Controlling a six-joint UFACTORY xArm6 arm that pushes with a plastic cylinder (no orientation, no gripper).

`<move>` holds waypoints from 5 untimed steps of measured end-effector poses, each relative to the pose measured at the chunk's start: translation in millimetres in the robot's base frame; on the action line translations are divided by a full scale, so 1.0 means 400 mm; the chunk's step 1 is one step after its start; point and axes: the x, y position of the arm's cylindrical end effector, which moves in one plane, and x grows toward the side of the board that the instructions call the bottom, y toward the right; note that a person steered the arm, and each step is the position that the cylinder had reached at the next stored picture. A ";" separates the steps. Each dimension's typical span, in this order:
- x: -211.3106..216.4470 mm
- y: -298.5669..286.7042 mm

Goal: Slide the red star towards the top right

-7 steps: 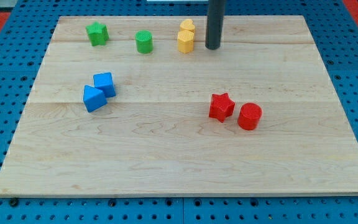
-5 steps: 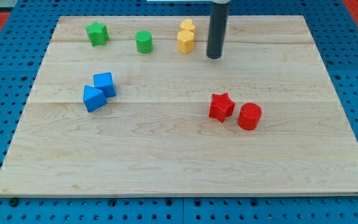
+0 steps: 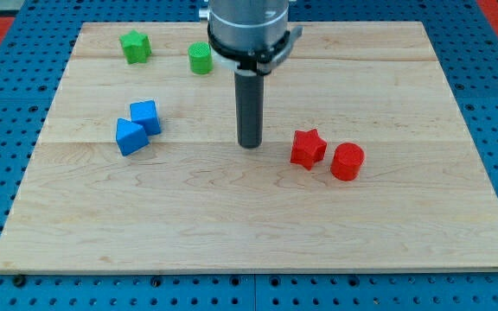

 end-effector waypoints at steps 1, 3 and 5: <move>0.086 0.000; 0.088 0.109; 0.084 0.122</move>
